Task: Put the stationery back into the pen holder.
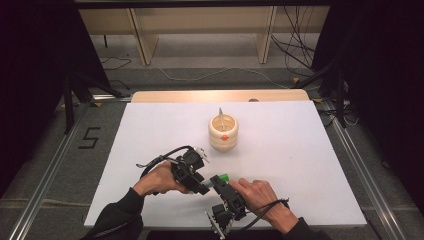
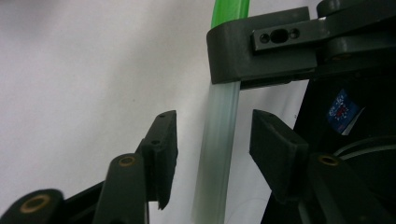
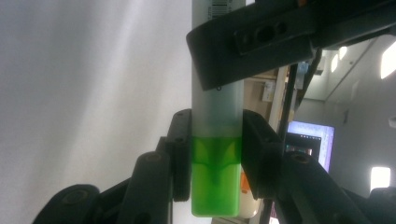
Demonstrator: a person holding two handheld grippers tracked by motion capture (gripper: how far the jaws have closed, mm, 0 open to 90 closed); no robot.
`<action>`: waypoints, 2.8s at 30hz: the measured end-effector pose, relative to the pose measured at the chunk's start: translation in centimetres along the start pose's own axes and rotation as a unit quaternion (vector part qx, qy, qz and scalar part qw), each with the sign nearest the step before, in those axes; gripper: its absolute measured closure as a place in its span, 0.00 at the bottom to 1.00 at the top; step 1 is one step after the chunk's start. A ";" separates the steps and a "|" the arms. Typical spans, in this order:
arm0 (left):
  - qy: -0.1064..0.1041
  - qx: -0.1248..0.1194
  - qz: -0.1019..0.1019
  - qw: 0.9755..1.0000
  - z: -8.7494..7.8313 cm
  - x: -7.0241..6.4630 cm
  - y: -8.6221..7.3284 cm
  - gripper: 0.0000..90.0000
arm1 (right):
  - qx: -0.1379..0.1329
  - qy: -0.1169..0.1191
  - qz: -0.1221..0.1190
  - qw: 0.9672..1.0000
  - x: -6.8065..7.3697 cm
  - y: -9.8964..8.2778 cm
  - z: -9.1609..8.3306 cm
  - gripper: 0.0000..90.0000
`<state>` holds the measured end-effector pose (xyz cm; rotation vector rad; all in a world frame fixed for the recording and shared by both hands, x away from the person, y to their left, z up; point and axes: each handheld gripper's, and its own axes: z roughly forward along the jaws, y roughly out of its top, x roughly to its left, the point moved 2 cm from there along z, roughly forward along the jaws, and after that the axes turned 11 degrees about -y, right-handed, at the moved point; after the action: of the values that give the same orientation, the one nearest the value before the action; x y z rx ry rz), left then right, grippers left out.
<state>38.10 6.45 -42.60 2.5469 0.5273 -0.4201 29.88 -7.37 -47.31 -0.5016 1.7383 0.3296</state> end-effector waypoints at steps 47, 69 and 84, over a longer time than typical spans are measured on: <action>-0.030 0.033 0.005 0.999 0.6 0.9 0.2 0.85 | -0.011 0.008 0.002 1.000 -0.2 -0.3 -0.4 0.55; 0.038 -0.125 -0.034 0.991 -2.7 2.2 0.0 0.85 | 0.041 0.089 0.389 0.916 -3.1 -5.7 -0.6 0.36; 0.097 -0.246 -0.043 0.964 -4.9 3.1 0.9 0.85 | 0.031 0.169 0.639 0.750 -2.7 -10.8 -1.6 0.30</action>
<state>42.18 9.16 -39.38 2.0976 0.7162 -0.0524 34.36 -17.08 -43.84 0.8521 2.2107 1.1864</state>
